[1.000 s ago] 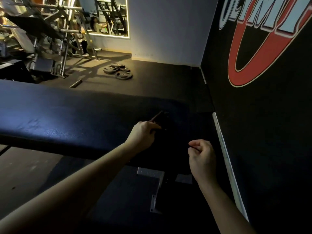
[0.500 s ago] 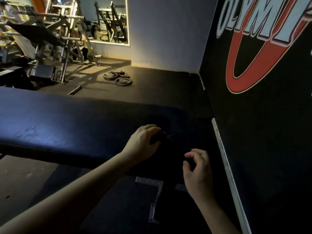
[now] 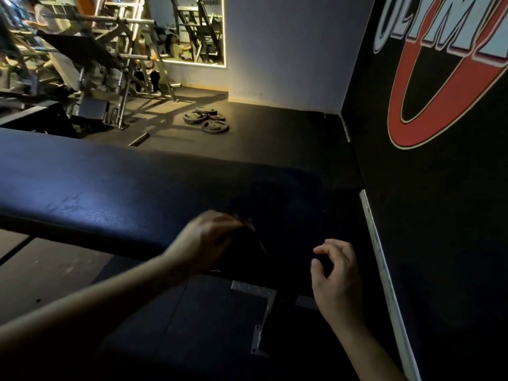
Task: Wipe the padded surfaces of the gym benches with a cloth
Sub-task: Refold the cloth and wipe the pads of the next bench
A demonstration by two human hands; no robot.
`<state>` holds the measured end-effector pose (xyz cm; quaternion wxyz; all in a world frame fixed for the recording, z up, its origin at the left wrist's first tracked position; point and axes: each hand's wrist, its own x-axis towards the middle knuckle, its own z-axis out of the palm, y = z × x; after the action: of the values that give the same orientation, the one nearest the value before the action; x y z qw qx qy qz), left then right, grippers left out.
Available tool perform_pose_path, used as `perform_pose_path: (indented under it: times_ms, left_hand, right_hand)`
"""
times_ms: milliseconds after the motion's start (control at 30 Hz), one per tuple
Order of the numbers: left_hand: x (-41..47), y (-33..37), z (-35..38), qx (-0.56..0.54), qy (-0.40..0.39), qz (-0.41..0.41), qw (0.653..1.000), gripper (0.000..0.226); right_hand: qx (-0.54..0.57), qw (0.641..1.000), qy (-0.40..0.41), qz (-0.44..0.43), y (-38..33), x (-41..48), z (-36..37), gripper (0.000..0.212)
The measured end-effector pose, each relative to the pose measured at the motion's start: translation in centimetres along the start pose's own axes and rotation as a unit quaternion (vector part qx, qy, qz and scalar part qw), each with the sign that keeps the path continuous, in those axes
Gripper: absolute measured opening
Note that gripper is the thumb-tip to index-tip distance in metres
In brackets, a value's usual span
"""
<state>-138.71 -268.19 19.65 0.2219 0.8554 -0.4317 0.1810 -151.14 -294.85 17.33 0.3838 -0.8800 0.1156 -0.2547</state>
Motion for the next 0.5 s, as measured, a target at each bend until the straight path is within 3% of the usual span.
perform_pose_path:
  times_ms: [100, 167, 200, 233, 300, 400, 467, 500]
  left_hand:
    - [2.8, -6.7, -1.3, 0.062, 0.02, -0.17, 0.983, 0.028]
    - [5.2, -8.0, -0.4, 0.046, 0.03, -0.288, 0.956, 0.023]
    - [6.7, -7.1, 0.5, 0.024, 0.033, -0.307, 0.951, 0.023]
    - [8.0, -5.5, 1.9, 0.005, 0.028, -0.297, 0.954, 0.023]
    - [9.6, -0.3, 4.4, -0.051, 0.002, -0.192, 0.98, 0.028]
    - [7.1, 7.8, 4.9, -0.139, -0.108, -0.04, 0.984, 0.027]
    - [4.4, 10.1, 3.1, -0.193, -0.131, -0.04, 0.972, 0.027]
    - [3.2, 10.6, 1.8, -0.228, -0.125, -0.092, 0.961, 0.026]
  right_hand:
    - [0.0, 1.0, 0.003, 0.003, -0.1, -0.1, 0.2, 0.015]
    - [-0.004, 1.0, 0.008, 0.003, -0.2, -0.2, 0.3, 0.014]
    - [-0.004, 1.0, 0.01, 0.002, -0.2, -0.3, 0.4, 0.014]
    - [-0.003, 1.0, 0.011, 0.002, -0.2, -0.3, 0.5, 0.014]
    - [-0.006, 1.0, 0.017, 0.0, -0.1, -0.2, 0.6, 0.014]
    - [0.02, 0.999, 0.036, 0.001, 0.2, 0.1, 0.4, 0.018]
    - [0.061, 0.997, 0.034, 0.019, -0.2, 0.5, 0.0, 0.025]
    - [0.074, 0.996, 0.032, 0.028, -0.5, 0.6, -0.2, 0.027]
